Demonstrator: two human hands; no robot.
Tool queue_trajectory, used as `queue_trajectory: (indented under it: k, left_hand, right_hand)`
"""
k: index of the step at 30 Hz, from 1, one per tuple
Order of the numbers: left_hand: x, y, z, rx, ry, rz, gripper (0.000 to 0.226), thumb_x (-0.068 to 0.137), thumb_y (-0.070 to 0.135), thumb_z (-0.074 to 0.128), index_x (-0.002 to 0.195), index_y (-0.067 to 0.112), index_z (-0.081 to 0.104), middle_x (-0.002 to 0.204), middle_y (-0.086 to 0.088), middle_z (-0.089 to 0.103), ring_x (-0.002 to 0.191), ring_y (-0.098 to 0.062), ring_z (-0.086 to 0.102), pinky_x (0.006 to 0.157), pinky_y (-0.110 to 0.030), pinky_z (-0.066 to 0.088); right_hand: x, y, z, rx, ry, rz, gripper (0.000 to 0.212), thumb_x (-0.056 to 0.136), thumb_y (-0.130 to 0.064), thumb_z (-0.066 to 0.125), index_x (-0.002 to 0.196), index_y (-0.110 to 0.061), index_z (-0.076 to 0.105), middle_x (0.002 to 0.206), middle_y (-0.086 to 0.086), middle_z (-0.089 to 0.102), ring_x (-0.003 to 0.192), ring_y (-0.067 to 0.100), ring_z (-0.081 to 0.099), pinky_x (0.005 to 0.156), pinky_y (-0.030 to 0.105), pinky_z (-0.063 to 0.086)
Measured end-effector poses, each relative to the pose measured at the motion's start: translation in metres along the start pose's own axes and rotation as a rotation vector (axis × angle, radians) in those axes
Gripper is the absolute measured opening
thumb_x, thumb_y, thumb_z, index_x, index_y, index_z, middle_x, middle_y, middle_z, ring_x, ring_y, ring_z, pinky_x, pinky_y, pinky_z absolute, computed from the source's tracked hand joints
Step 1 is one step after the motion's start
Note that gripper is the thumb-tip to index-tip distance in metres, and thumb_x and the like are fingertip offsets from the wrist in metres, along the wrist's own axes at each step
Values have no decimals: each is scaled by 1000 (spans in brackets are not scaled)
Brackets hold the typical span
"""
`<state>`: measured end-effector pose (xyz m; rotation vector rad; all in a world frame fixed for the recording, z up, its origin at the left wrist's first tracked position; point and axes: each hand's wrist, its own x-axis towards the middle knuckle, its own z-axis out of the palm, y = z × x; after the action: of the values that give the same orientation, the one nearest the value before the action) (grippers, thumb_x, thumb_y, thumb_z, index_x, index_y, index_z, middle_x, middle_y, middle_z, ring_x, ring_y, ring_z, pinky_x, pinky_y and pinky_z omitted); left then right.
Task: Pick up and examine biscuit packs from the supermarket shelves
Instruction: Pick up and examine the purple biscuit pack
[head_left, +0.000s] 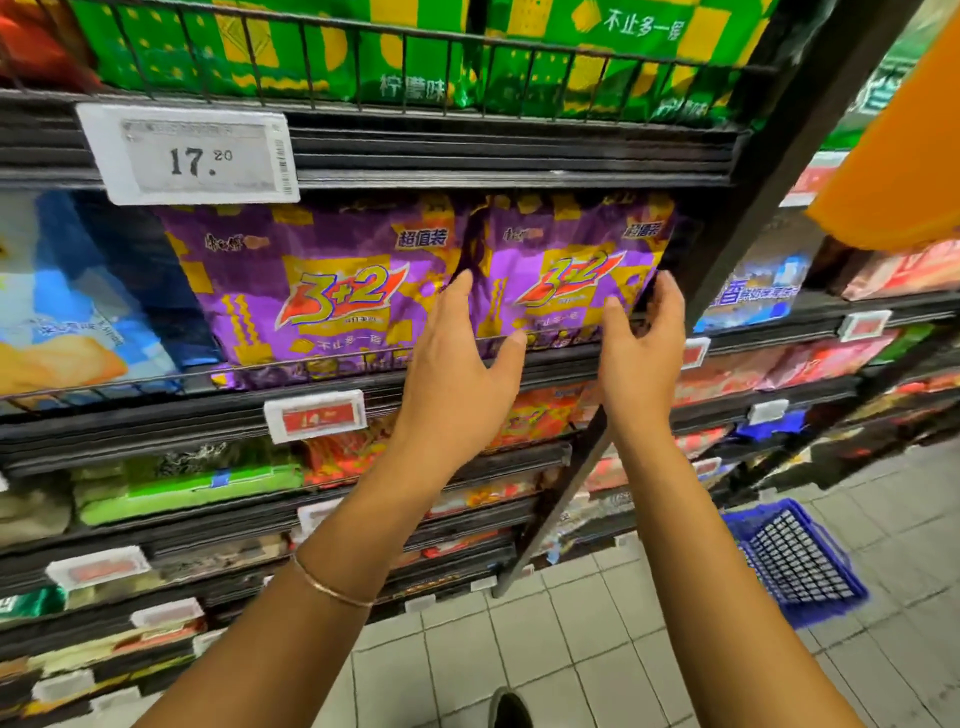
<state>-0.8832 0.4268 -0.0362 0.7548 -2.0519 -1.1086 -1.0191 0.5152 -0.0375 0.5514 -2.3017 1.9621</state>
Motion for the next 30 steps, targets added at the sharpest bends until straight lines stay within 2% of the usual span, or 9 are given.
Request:
queue_trajectory:
  k: [4, 10, 12, 17, 19, 21, 23, 27, 30]
  left_hand:
    - [15, 12, 14, 116, 55, -77, 70, 102, 37, 62, 159, 9, 33, 161, -9, 42, 147, -25, 40, 118, -37, 32]
    - [24, 20, 32, 101, 148, -117, 43, 103, 17, 61, 143, 5, 51, 130, -17, 61, 121, -42, 55, 103, -52, 46]
    - [28, 25, 36, 93, 177, -107, 42, 102, 10, 61, 141, 1, 50, 127, -23, 60, 118, -48, 54, 100, -59, 47]
    - [35, 42, 40, 134, 341, -64, 32, 101, 6, 60, 125, -14, 52, 115, -33, 59, 111, -50, 55, 95, -56, 47]
    - [34, 45, 39, 123, 394, -48, 27, 101, 5, 59, 120, -13, 54, 112, -25, 63, 110, -45, 59, 97, -56, 48]
    - [32, 44, 40, 120, 426, -37, 25, 101, 7, 59, 120, -10, 55, 111, -19, 66, 107, -42, 63, 94, -55, 51]
    - [24, 44, 41, 122, 443, -39, 37, 103, 12, 60, 135, -6, 55, 128, -20, 66, 119, -38, 63, 101, -54, 50]
    - [-3, 41, 46, 129, 538, 24, 60, 97, 16, 71, 151, 2, 48, 143, -11, 62, 129, -22, 61, 108, -40, 50]
    - [-13, 42, 45, 81, 557, 26, 69, 89, 14, 81, 148, -1, 49, 140, -14, 63, 125, -22, 64, 104, -41, 53]
  right_hand:
    - [26, 5, -1, -79, -141, 88, 72, 100, -29, 65, 159, -5, 31, 160, 11, 45, 145, 24, 44, 121, 40, 33]
    - [49, 11, -15, 84, -260, 65, 24, 95, -21, 63, 116, -11, 68, 115, 3, 73, 106, 21, 69, 101, 42, 52]
    - [55, 7, -17, 123, -280, 12, 8, 99, -23, 61, 98, -15, 61, 105, -2, 63, 92, 17, 56, 88, 33, 45]
    - [59, -14, -27, 209, -251, -86, 25, 94, -20, 59, 75, -31, 46, 69, -26, 51, 67, -2, 42, 71, 20, 37]
    - [59, -16, -33, 231, -283, -109, 17, 92, -20, 58, 79, -29, 51, 73, -24, 59, 68, -5, 45, 71, 22, 42]
    - [61, -10, -37, 235, -352, -118, 8, 92, -23, 58, 100, -23, 60, 108, 0, 74, 90, 4, 54, 92, 39, 53]
    - [59, -7, -41, 223, -402, -76, 30, 95, -22, 59, 121, -9, 64, 129, 16, 69, 107, 14, 61, 107, 51, 49]
    - [52, 2, -54, 289, -443, -90, 33, 100, -10, 60, 132, -2, 63, 120, 7, 74, 108, 15, 70, 98, 38, 56]
    - [56, 4, -62, 385, -490, -64, 31, 98, -16, 58, 120, 5, 66, 93, -5, 75, 81, 0, 67, 71, 21, 54]
